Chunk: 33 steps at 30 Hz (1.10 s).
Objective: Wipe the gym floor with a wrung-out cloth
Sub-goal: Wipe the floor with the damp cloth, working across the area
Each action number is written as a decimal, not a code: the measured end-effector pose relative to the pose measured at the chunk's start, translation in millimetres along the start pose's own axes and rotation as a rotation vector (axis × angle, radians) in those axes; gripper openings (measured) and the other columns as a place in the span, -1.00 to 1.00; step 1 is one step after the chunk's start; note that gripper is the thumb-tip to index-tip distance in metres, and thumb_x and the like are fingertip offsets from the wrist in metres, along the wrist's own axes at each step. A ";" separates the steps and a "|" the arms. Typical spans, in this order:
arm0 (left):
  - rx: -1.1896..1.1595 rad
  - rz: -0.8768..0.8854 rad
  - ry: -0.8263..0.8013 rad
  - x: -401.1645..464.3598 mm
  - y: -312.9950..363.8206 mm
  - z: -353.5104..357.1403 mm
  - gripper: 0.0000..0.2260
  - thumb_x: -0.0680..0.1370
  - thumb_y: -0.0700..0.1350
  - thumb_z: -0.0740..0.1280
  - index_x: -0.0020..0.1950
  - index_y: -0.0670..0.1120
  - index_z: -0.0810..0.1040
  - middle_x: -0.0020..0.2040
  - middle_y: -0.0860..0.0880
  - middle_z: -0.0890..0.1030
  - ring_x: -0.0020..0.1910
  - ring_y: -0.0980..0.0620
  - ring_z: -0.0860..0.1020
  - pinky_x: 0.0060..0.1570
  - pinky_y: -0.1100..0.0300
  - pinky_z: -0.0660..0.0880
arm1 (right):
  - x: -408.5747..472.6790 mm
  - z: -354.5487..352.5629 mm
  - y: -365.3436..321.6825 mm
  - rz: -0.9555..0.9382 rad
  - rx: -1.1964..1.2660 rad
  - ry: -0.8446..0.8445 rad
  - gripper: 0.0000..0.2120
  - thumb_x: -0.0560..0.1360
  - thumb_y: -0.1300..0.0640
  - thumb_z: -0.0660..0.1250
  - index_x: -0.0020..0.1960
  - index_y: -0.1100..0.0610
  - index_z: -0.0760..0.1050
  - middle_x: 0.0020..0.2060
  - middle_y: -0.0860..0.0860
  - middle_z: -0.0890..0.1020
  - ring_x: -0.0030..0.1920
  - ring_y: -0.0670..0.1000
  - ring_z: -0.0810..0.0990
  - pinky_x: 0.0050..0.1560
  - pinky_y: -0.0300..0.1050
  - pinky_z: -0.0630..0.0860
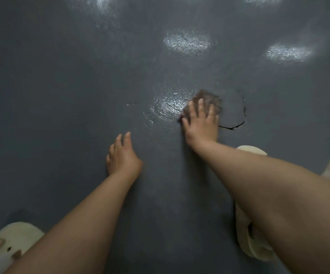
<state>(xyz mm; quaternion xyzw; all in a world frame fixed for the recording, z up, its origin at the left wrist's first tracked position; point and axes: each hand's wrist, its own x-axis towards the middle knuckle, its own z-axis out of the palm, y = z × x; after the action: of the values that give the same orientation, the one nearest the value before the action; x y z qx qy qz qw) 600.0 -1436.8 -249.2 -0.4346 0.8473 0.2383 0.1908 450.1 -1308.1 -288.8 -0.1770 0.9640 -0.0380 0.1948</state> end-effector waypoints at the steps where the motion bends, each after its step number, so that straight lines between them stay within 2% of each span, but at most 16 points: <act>1: -0.018 -0.003 0.008 -2.0 1.3 -0.1 -0.35 0.51 -0.25 0.24 0.54 -0.04 0.05 0.54 -0.05 0.05 0.49 -0.10 0.07 0.42 0.02 0.08 | -12.6 5.5 -9.6 -0.078 -0.007 -0.027 -0.45 0.62 -0.17 -0.06 0.55 -0.09 -0.13 0.54 0.01 -0.16 0.52 0.18 -0.20 0.46 0.15 -0.18; 6: -0.039 0.045 0.049 -21.1 5.3 5.2 -0.39 0.54 -0.21 0.24 0.53 -0.05 0.08 0.54 -0.06 0.07 0.49 -0.11 0.08 0.42 0.01 0.08 | -99.0 39.4 -46.8 -0.480 -0.001 -0.187 -0.41 0.59 -0.17 0.07 0.55 -0.08 -0.03 0.55 0.03 -0.13 0.51 0.20 -0.23 0.44 0.16 -0.29; 8: -0.033 0.080 0.058 -33.5 8.7 9.0 -0.43 0.56 -0.21 0.20 0.53 -0.04 0.08 0.54 -0.05 0.06 0.50 -0.09 0.05 0.43 0.02 0.05 | -123.2 49.4 -49.2 -0.582 -0.011 -0.239 -0.37 0.57 -0.14 0.13 0.55 -0.03 -0.04 0.55 0.00 -0.12 0.51 0.19 -0.25 0.44 0.15 -0.33; 12: -0.005 0.142 0.036 -53.7 22.7 20.1 -0.41 0.55 -0.22 0.19 0.54 -0.02 0.06 0.55 -0.03 0.02 0.50 -0.05 0.02 0.44 0.07 0.03 | -121.9 50.7 -35.1 -0.635 -0.107 -0.263 -0.37 0.60 -0.07 0.05 0.55 0.04 -0.18 0.54 -0.04 -0.15 0.52 0.09 -0.28 0.47 0.02 -0.31; 15: 0.016 0.141 0.032 -53.4 38.8 24.1 -0.41 0.54 -0.20 0.21 0.53 -0.03 0.07 0.55 -0.04 0.02 0.50 -0.06 0.03 0.44 0.08 0.02 | -95.9 36.4 -14.9 -0.713 -0.211 -0.226 -0.42 0.59 -0.10 -0.09 0.55 0.00 -0.13 0.55 -0.03 -0.11 0.53 0.08 -0.20 0.48 0.01 -0.23; 17: 0.005 0.110 0.021 -51.8 52.9 23.5 -0.38 0.54 -0.18 0.26 0.54 -0.03 0.06 0.55 -0.05 0.02 0.50 -0.08 0.04 0.44 0.07 0.03 | -76.5 24.5 5.2 -0.660 -0.227 -0.190 -0.42 0.58 -0.17 -0.06 0.55 -0.07 -0.09 0.55 -0.03 -0.11 0.53 0.09 -0.17 0.48 0.03 -0.20; 20: 0.027 0.121 -0.013 -52.8 72.5 28.2 -0.36 0.54 -0.21 0.25 0.54 -0.03 0.03 0.55 -0.04 -0.01 0.51 -0.08 0.02 0.43 0.08 0.05 | -44.6 3.9 43.2 -0.481 -0.204 -0.157 -0.39 0.59 -0.21 0.02 0.54 -0.11 -0.12 0.54 -0.05 -0.15 0.53 0.06 -0.20 0.48 0.02 -0.19; 26: 0.348 0.366 -0.179 -73.2 94.3 60.6 -0.31 0.54 -0.15 0.26 0.55 0.05 -0.06 0.56 -0.05 -0.14 0.52 -0.09 -0.04 0.43 0.09 0.08 | -8.2 -25.7 123.3 -0.158 -0.113 -0.109 -0.40 0.60 -0.21 -0.01 0.54 -0.12 -0.16 0.54 -0.06 -0.18 0.53 0.05 -0.18 0.49 0.03 -0.15; 30: 0.402 0.298 -0.265 -95.7 110.4 85.4 -0.29 0.55 -0.18 0.25 0.55 0.06 -0.11 0.55 -0.08 -0.23 0.52 -0.14 -0.12 0.43 -0.01 0.09 | -14.3 -31.0 164.7 0.115 -0.003 -0.072 -0.41 0.61 -0.20 -0.01 0.55 -0.09 -0.14 0.54 -0.06 -0.18 0.53 0.08 -0.17 0.49 0.03 -0.13; 33: 0.426 0.228 -0.239 -105.6 111.7 98.7 -0.23 0.55 -0.22 0.24 0.54 0.05 -0.23 0.53 -0.10 -0.29 0.52 -0.20 -0.18 0.40 -0.15 0.13 | -31.3 -21.5 173.4 0.247 0.051 -0.028 -0.41 0.61 -0.19 -0.02 0.55 -0.06 -0.14 0.54 -0.03 -0.17 0.53 0.12 -0.16 0.49 0.05 -0.10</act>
<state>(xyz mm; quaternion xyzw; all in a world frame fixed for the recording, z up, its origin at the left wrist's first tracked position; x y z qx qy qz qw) 577.1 -1255.6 -246.9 -0.2554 0.8933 0.1241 0.3485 412.1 -1134.8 -282.3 -0.0526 0.9744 -0.0358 0.2157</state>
